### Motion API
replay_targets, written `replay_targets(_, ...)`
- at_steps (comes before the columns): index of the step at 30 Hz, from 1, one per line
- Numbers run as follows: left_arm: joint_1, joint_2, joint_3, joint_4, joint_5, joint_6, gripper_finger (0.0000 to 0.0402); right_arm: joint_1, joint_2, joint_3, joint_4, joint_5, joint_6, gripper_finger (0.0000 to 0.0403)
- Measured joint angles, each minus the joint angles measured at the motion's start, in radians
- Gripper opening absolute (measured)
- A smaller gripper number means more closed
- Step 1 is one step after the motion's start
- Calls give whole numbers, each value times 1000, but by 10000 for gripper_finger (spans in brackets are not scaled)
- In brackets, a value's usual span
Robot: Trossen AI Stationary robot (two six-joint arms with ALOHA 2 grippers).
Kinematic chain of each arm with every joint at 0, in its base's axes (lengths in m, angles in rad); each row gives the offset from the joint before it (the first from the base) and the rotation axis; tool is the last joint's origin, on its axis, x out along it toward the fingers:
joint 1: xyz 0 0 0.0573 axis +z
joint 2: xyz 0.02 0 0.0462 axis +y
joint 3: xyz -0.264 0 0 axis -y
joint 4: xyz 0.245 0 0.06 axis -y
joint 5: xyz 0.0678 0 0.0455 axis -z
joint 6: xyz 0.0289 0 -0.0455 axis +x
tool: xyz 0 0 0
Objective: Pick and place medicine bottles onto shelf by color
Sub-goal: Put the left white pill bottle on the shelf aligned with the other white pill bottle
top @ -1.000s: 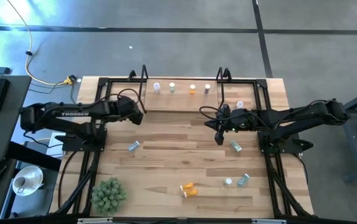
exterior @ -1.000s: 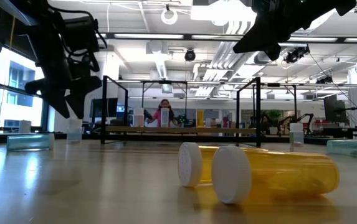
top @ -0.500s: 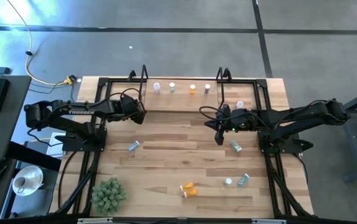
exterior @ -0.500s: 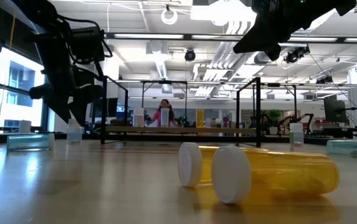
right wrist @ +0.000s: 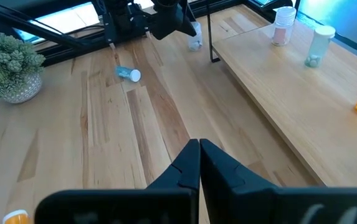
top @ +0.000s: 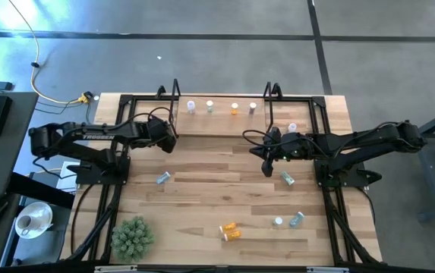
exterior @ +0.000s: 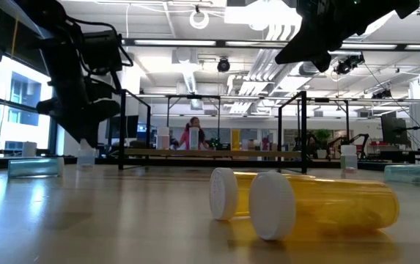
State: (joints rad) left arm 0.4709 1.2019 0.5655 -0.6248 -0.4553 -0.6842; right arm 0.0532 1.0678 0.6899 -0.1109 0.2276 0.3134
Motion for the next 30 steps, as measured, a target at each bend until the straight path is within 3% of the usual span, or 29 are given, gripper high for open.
replay_targets(15, 1, -142, 38, -56, -29, 8, 134, 0, 0, 0, -2, 1, 0, 1)
replay_targets(30, 1, -227, 281, -139, -144, 140, 133, 0, 0, 0, -39, 2, 4, 1)
